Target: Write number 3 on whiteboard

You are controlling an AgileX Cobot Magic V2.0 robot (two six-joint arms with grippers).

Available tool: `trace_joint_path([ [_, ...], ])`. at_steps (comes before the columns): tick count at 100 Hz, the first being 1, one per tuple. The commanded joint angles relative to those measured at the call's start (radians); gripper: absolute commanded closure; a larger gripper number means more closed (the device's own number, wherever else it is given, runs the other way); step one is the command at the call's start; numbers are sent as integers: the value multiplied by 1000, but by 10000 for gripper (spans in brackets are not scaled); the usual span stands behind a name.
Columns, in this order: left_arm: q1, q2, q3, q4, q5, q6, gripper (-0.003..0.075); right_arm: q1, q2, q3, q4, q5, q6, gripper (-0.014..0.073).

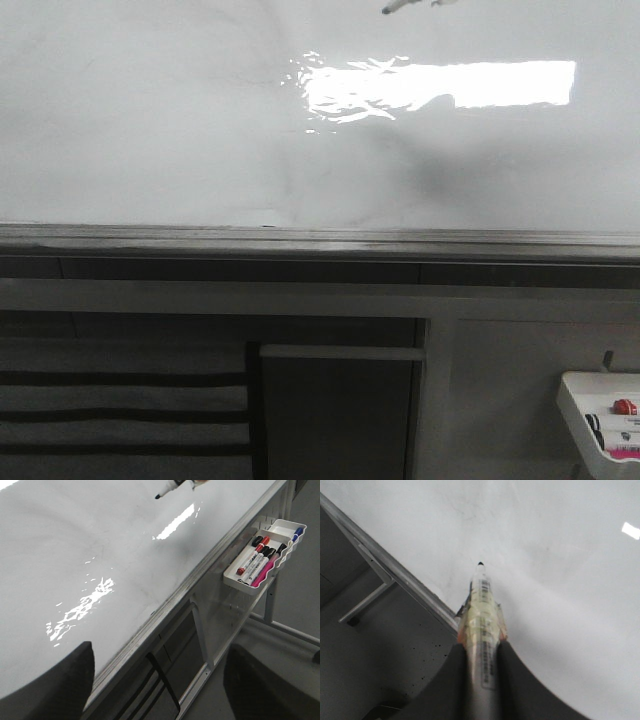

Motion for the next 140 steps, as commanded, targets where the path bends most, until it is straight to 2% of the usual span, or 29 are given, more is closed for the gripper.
trace_joint_path([
  [1, 3, -3, -25, -46, -52, -10, 227, 0, 40, -79, 23, -41, 0, 652],
  [18, 3, -3, -25, -46, -52, -10, 227, 30, 147, -157, -23, -12, 0, 652],
  [30, 3, -3, -25, -46, -52, -10, 227, 35, 198, -187, -65, -43, 0, 652],
  [50, 3, -3, -25, -46, -52, -10, 227, 35, 210, -189, -96, -102, 0, 652],
  [72, 3, -3, -25, -46, -52, -10, 227, 18, 210, -189, -120, -96, 4, 652],
  [80, 3, -3, -25, -46, -52, -10, 227, -5, 208, -189, -154, -96, 45, 652],
  [89, 3, -3, -25, -46, -52, -10, 227, -37, 193, -189, -198, -46, 83, 652],
  [102, 3, -3, -25, -46, -52, -10, 227, -38, 182, -173, -165, 36, 83, 652],
  [126, 3, -3, -25, -46, -52, -10, 227, 40, 202, -117, -134, -147, 78, 652],
  [140, 3, -3, -25, -46, -53, -10, 227, 26, 205, -117, -153, -144, 84, 652],
])
